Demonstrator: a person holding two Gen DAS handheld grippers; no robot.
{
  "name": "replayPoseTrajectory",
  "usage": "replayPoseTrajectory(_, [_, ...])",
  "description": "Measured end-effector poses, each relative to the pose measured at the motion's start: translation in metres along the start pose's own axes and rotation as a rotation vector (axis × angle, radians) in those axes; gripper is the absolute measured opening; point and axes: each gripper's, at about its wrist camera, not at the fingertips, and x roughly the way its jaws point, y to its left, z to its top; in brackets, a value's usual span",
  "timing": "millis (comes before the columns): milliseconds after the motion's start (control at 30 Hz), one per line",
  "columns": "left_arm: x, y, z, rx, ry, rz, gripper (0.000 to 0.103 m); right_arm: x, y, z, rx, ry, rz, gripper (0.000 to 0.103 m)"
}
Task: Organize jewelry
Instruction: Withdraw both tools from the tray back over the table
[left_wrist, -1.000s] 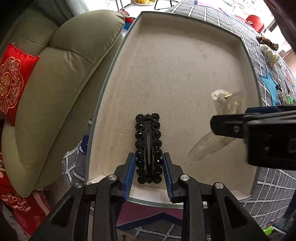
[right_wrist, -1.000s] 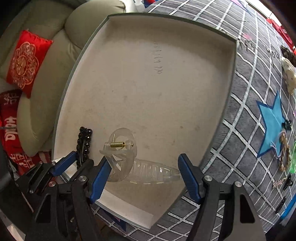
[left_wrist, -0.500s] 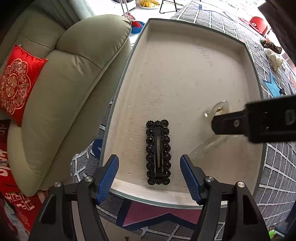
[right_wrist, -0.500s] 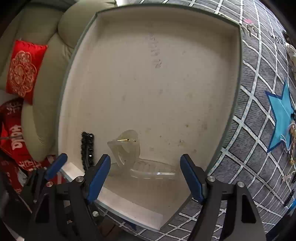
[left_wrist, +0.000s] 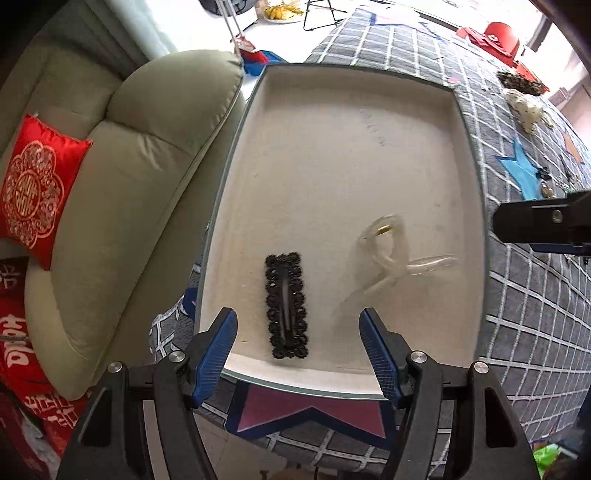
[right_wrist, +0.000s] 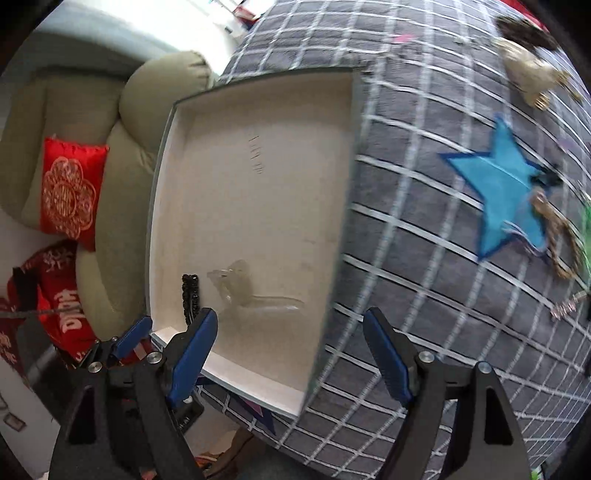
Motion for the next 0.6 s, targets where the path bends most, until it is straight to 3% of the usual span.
replayPoseTrajectory(133, [-0.017,-0.018,0.002,0.029,-0.019,-0.007,0.071,-0.02,-0.033,-0.011,0.061,-0.033,0.011,0.085])
replayPoseTrajectory(233, [-0.028,-0.033,0.007,0.062,-0.051,-0.005,0.1,-0.03,-0.058,-0.021,0.115,-0.061,0.016,0.089])
replayPoseTrajectory(600, [-0.055,-0.109,0.025,0.226,-0.1,-0.06,0.1,-0.067,-0.148,-0.07,0.328,-0.161,0.038,0.1])
